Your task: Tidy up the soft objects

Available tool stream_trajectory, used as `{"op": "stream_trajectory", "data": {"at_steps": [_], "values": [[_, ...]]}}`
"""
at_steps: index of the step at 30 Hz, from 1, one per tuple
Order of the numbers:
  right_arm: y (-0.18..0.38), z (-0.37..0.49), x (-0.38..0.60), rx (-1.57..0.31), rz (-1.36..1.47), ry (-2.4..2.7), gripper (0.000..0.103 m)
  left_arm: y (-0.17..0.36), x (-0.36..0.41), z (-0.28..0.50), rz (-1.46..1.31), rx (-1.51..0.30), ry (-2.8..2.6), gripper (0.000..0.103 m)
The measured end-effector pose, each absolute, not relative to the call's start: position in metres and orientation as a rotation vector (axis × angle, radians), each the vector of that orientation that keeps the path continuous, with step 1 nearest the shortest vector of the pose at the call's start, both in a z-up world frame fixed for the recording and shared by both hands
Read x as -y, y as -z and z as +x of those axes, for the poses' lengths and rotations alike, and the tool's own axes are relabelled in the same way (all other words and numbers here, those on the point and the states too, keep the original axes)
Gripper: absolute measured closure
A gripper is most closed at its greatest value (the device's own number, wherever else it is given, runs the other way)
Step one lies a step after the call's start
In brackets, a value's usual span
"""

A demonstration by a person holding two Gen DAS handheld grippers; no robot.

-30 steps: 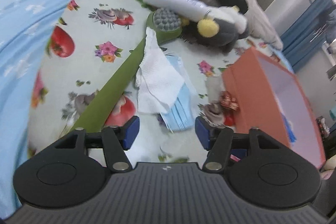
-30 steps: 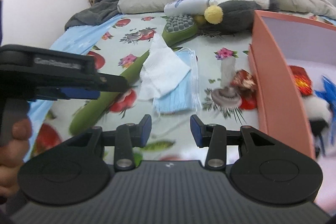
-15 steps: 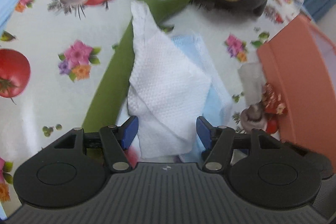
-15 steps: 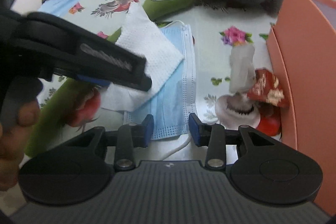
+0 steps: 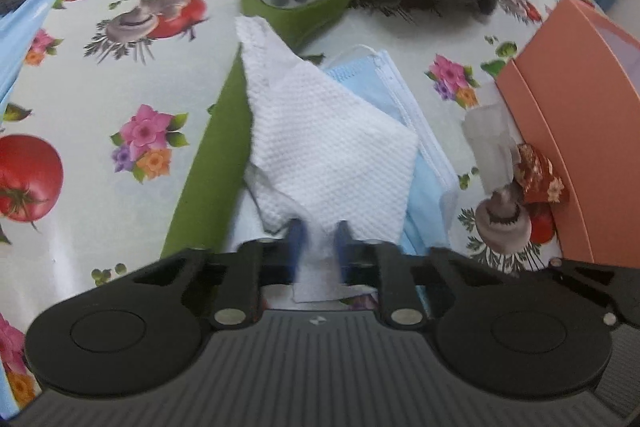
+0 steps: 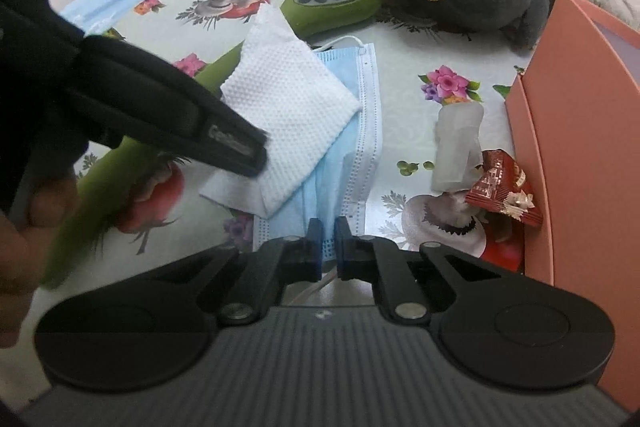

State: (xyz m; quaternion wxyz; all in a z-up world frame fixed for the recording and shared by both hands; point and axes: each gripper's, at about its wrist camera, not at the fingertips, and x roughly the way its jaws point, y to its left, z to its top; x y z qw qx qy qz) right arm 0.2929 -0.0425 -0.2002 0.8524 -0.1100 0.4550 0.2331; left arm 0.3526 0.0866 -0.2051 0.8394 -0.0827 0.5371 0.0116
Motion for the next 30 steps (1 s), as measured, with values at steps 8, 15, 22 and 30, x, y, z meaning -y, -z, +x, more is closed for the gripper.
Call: {"op": "stream_trajectory", "data": {"at_steps": [8,15,22,30], "values": [[0.195,0.271,0.050,-0.910,-0.238,-0.485,0.094,0.199,-0.100,0.321,-0.358,-1.087,-0.041,0.101],[0.183,0.239,0.064,-0.918,-0.237,-0.433,0.094,0.174,-0.094,0.271,-0.413,-1.040,-0.035,0.101],[0.175,0.197,0.085,-0.955,-0.228,-0.396,0.094,0.167,-0.084,0.210,-0.446,-1.047,-0.032,0.101],[0.164,0.163,0.113,-1.001,-0.167,-0.400,0.091,0.177,-0.079,0.152,-0.453,-1.108,-0.009,0.101]]}}
